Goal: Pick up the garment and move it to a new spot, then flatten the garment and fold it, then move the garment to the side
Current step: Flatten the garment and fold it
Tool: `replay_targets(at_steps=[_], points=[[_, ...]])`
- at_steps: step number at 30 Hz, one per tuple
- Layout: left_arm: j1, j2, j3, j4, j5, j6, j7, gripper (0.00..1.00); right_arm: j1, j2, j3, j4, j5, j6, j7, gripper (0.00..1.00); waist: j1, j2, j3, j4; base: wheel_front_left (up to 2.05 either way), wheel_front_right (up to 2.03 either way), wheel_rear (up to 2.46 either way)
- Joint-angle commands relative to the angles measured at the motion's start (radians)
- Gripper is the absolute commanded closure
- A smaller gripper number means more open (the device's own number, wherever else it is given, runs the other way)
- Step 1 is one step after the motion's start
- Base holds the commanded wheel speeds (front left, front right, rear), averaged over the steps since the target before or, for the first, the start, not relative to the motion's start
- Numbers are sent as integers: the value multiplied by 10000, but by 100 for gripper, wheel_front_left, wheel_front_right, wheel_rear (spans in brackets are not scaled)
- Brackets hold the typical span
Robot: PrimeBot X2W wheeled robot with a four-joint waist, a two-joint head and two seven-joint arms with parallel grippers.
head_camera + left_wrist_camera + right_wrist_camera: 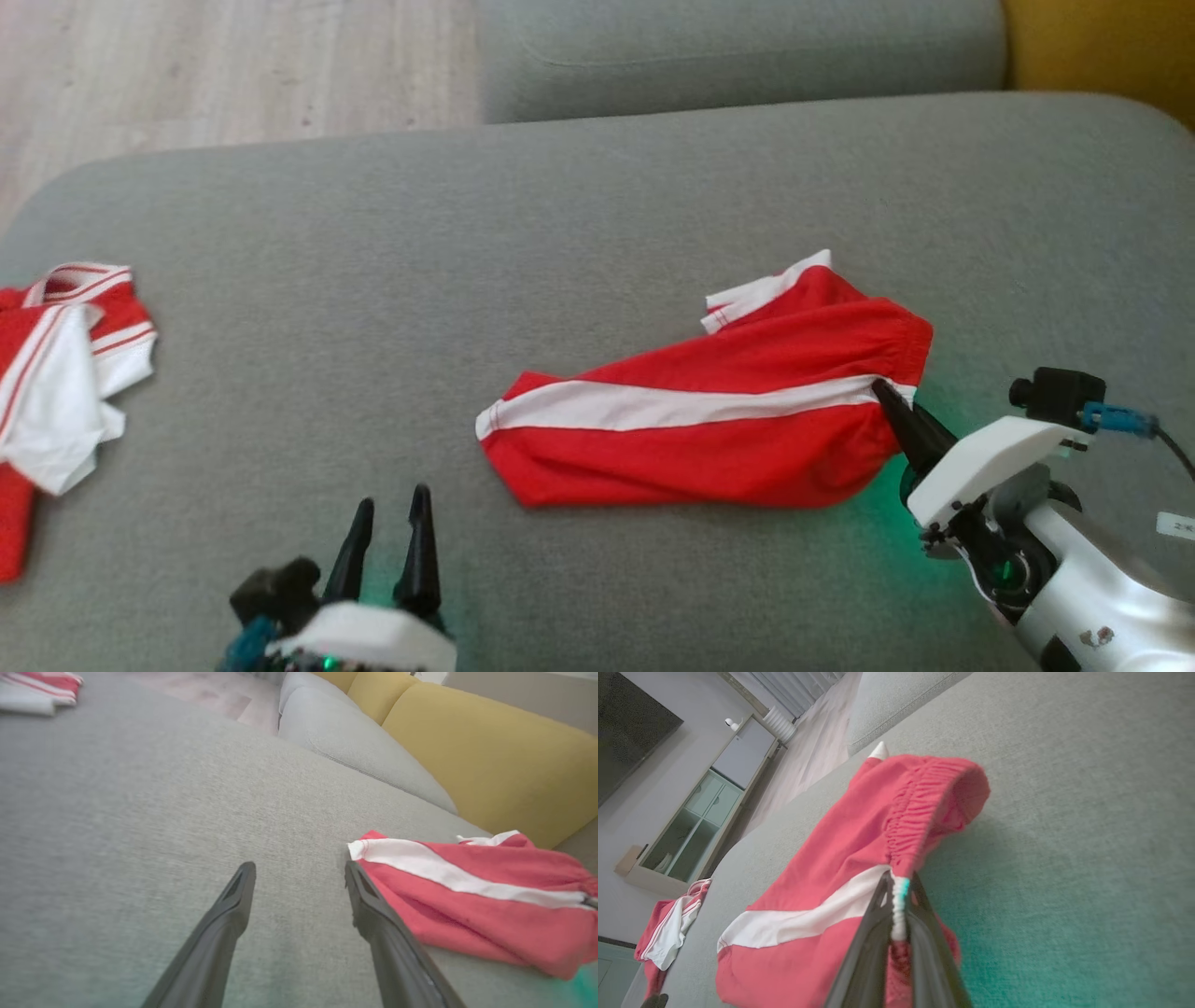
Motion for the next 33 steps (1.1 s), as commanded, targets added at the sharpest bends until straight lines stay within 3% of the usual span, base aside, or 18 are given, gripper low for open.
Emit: replay_targets(at_steps=[1,9,17,33], points=[[-922,7,-221,12,-679,-49,-95,0,-216,-255,117,-273,-73,-7,-170,100,0,0,238,-244,0,0,0],[-2667,304,-2433,1157,-3341,-59,23,0,-653,-180,383,-214,-167,-7,-256,100,0,0,786,-612,0,0,0],[-3447,872,-3657,1880,-4787,-60,104,0,-925,-84,588,-123,-174,-7,-357,100,0,0,1066,-718,0,0,0],[-3909,1751,-6331,468,-7630,-61,1053,0,-1208,82,1079,79,-30,-7,-569,100,0,0,1197,-724,0,0,0]])
